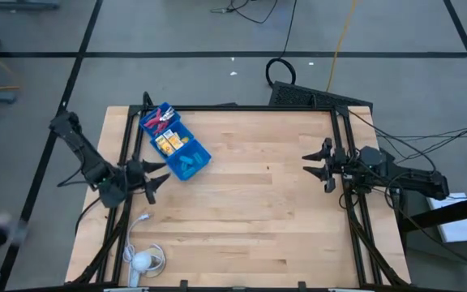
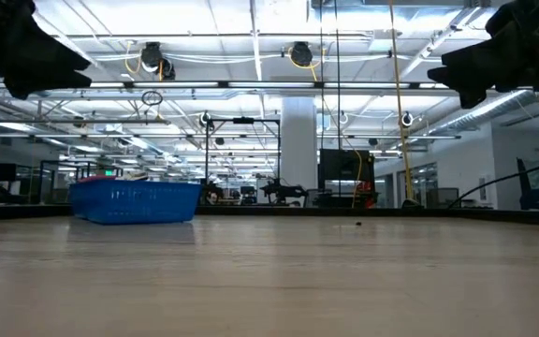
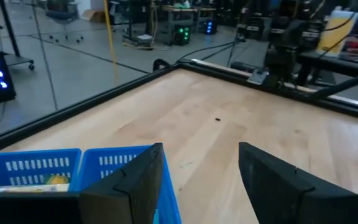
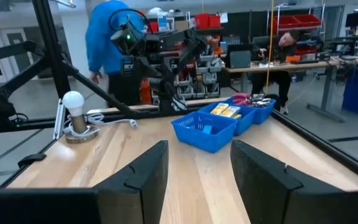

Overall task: Pick & Place School Supplies
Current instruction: Return to Home Position

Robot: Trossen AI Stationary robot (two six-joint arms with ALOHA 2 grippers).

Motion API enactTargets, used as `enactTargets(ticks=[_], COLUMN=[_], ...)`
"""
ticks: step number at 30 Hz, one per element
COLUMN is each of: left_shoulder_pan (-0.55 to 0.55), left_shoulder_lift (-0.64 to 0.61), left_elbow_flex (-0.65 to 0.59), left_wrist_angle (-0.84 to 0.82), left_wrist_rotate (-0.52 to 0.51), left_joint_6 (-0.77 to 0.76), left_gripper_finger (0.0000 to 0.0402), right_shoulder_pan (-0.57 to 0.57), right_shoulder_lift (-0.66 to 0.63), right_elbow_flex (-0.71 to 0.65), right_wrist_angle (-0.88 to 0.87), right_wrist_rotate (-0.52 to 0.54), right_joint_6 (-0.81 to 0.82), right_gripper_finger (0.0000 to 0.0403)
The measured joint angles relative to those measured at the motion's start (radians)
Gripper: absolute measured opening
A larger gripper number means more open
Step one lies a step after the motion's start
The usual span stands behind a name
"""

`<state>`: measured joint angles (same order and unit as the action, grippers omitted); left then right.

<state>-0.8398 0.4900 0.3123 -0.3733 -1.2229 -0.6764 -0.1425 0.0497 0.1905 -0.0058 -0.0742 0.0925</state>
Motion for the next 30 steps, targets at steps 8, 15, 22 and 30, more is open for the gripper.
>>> enactTargets(ticks=[8,15,22,30], left_shoulder_pan=[-0.144,-0.183,-0.164,0.043], left_shoulder_lift=[-0.033,-0.186,-0.229,-0.230], left_elbow_flex=[-0.085,-0.096,-0.148,-0.274], left_wrist_angle=[-0.029,-0.296,0.063,0.577], left_wrist_rotate=[-0.164,-0.147,-0.044,0.340], left_joint_6=[-0.086,-0.304,0.024,0.489], left_gripper_finger=[0.0214,0.0214,0.0214,0.0214], right_shoulder_pan=[0.000,0.000,0.000,0.000], right_shoulder_lift=[-0.016,-0.043,-0.043,-0.043], right_elbow_flex=[-0.004,-0.004,-0.004,-0.004], right_wrist_angle=[0.003,0.002,0.002,0.001], right_wrist_rotate=[-0.057,-0.084,-0.069,-0.056], right_joint_6=[-0.001,-0.015,-0.026,-0.034], right_gripper_finger=[0.0164,0.0164,0.0164,0.0164])
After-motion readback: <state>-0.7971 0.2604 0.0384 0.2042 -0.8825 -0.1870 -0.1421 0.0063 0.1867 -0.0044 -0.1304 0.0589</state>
